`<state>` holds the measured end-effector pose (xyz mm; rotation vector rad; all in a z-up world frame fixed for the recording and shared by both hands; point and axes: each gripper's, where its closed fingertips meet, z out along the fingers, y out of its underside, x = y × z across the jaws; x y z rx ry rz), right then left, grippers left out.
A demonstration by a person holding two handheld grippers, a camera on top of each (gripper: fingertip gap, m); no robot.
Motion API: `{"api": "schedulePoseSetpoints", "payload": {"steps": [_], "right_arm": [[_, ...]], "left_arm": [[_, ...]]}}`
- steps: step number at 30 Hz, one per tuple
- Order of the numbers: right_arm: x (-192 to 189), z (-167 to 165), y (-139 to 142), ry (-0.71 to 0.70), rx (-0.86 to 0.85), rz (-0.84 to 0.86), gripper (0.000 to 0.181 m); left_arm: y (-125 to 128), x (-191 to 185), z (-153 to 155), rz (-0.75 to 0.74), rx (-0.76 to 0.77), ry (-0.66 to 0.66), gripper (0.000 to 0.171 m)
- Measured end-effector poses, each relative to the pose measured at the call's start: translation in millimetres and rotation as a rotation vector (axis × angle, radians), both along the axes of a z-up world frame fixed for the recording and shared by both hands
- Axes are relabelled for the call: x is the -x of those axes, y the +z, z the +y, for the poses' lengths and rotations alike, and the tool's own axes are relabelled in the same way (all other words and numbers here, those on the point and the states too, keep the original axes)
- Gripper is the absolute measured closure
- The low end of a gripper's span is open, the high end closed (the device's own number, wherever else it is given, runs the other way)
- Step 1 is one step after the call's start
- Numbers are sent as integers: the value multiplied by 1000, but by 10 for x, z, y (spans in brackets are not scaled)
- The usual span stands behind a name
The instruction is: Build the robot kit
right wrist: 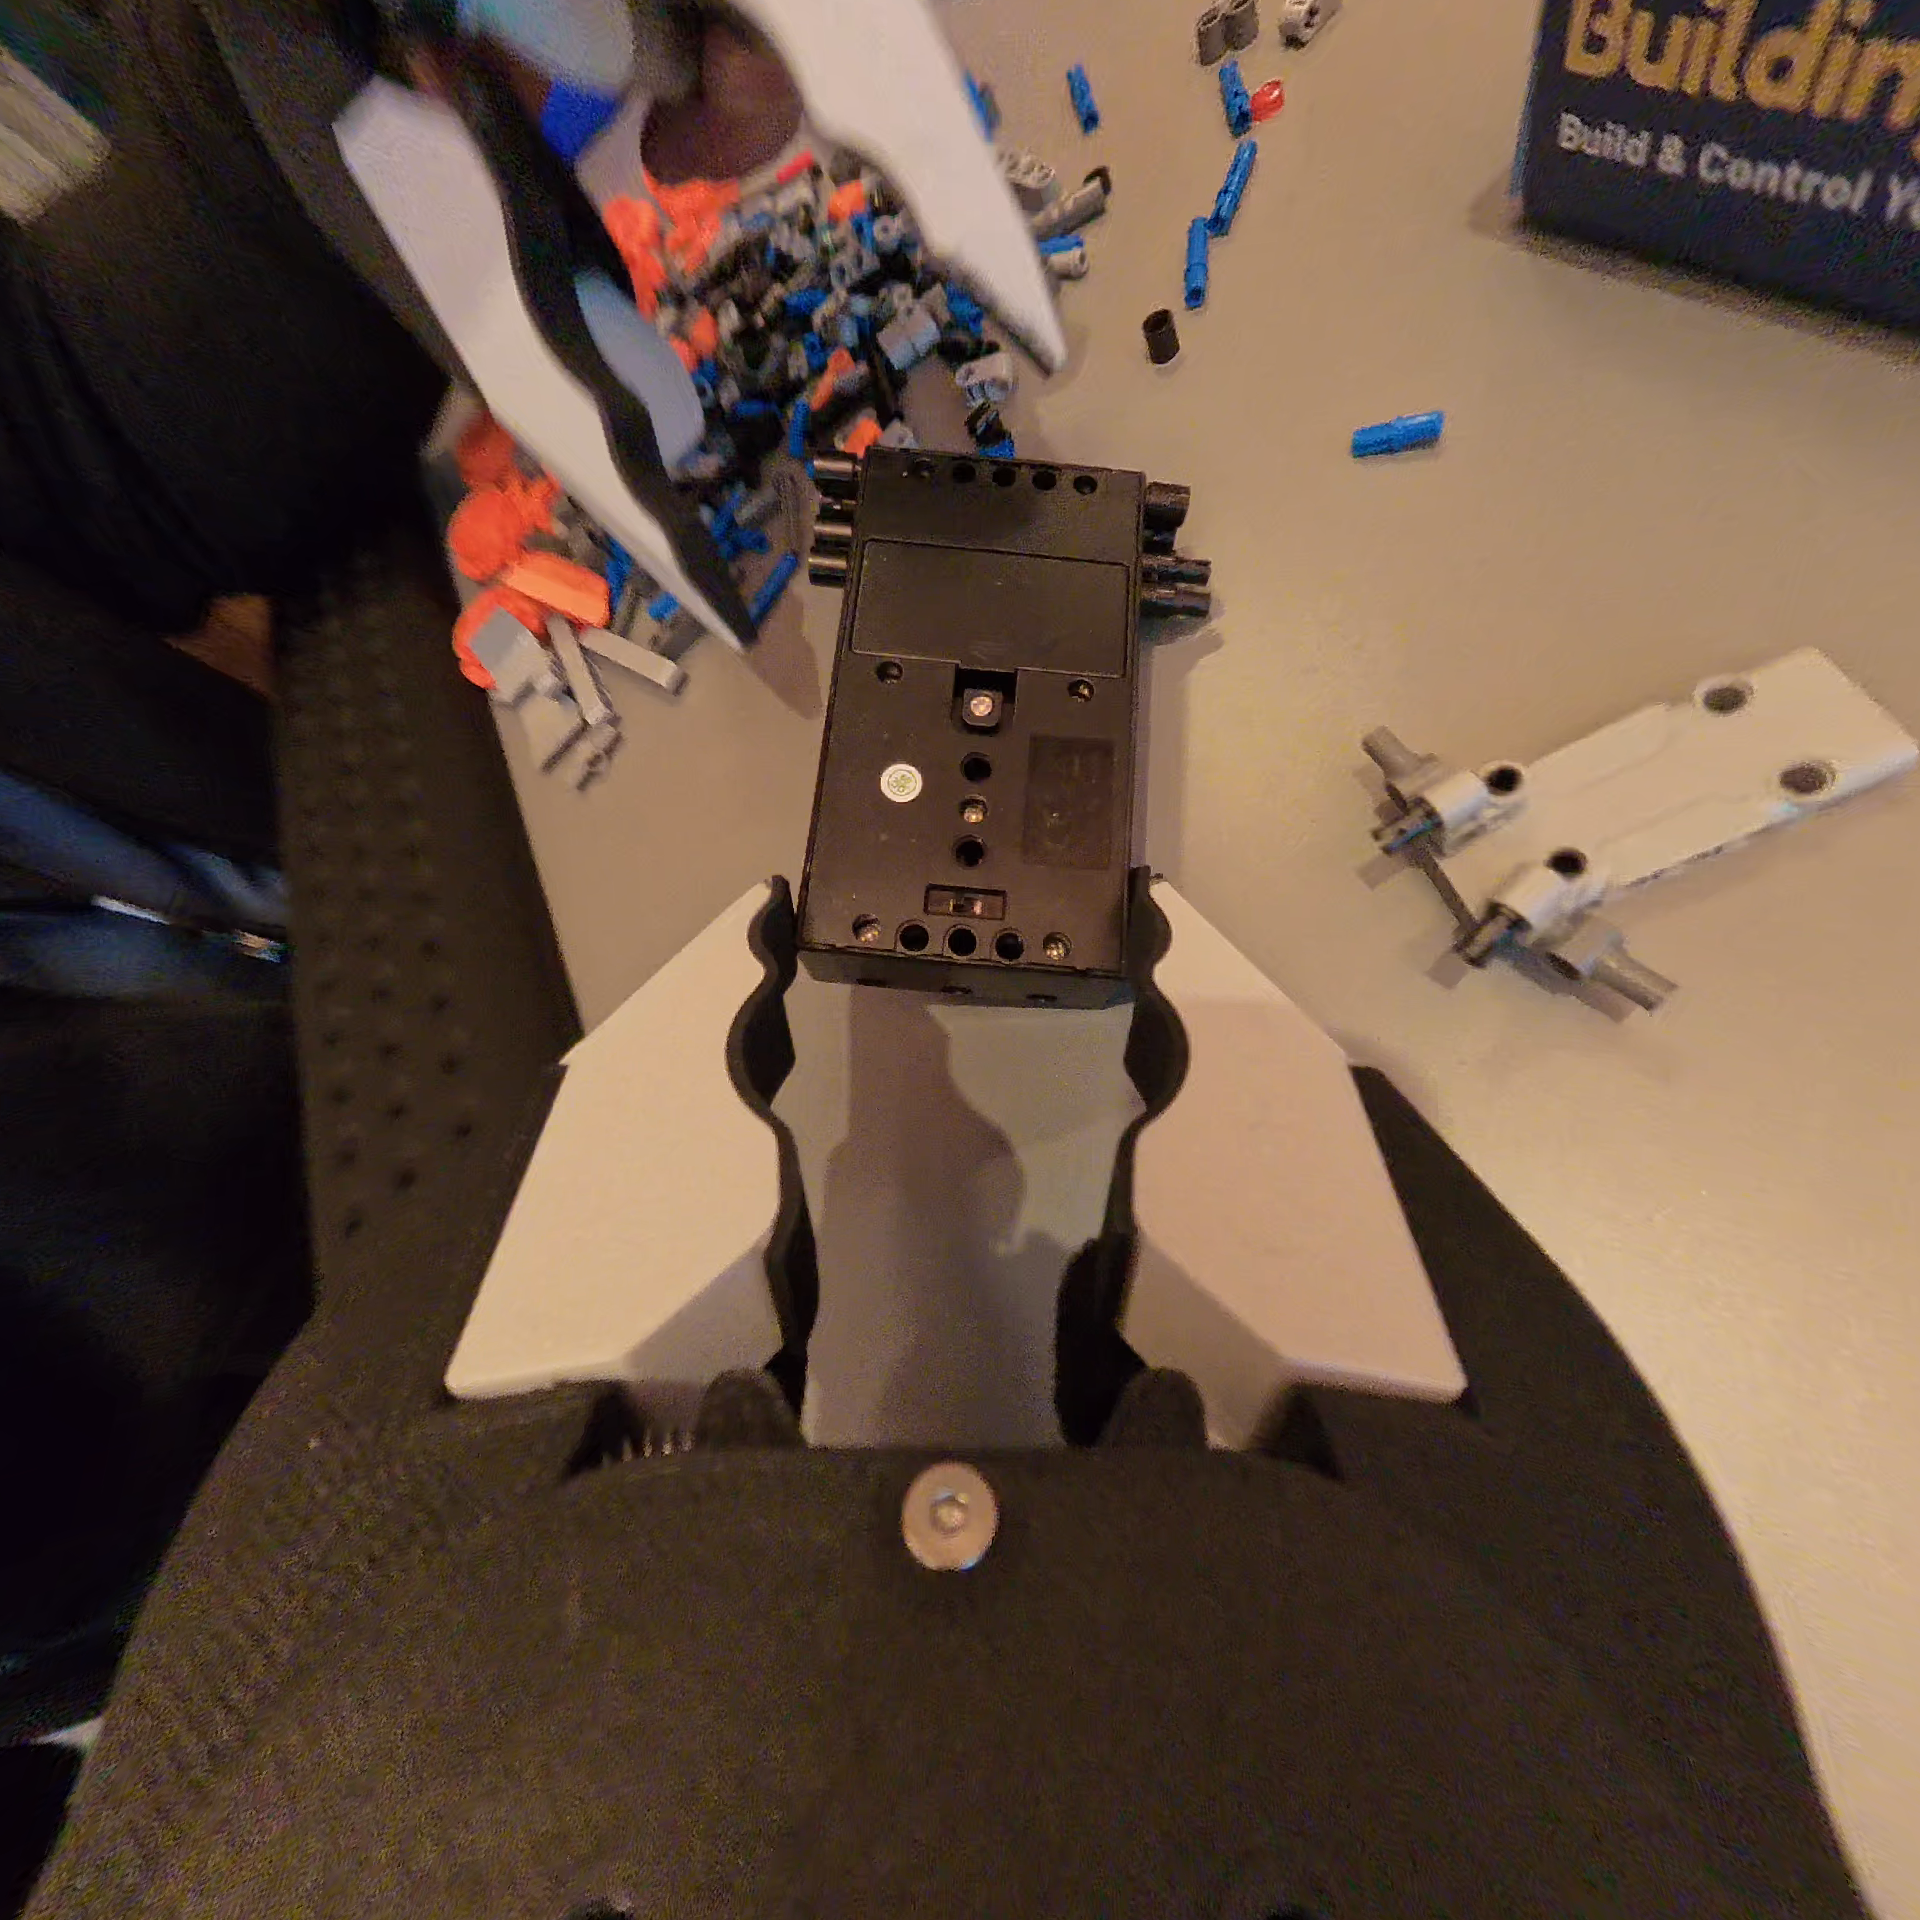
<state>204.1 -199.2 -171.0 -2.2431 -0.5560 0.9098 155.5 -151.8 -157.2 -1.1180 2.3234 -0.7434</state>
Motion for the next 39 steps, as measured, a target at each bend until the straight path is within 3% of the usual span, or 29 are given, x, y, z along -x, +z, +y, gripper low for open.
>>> {"api": "schedulePoseSetpoints", "payload": {"steps": [2,6,8,14,18,22,24,26,39], "right_arm": [[-34,11,67,-3,35,121,118],[-51,2,137,8,52,202,119],[-48,-8,158,12,43,214,119],[-71,30,350,-22,-130,183,125],[-79,74,313,-60,-246,-19,119],[20,104,272,-57,-366,-224,124],[44,128,212,-67,-404,-301,144],[52,114,201,-67,-380,-259,151],[-36,185,242,-148,-241,32,152]], "left_arm": [[-107,-11,-6,-2,-103,-29,90],[-22,-175,-9,-163,-172,-55,134],[41,-210,-13,-205,-175,-57,137],[107,-198,-25,-171,-40,-21,145],[164,-168,-9,-127,86,20,146],[170,-126,-14,-48,235,58,147],[168,-95,-59,-7,338,57,147],[169,-81,-96,30,439,66,147],[84,-87,-44,194,770,187,146]]}}
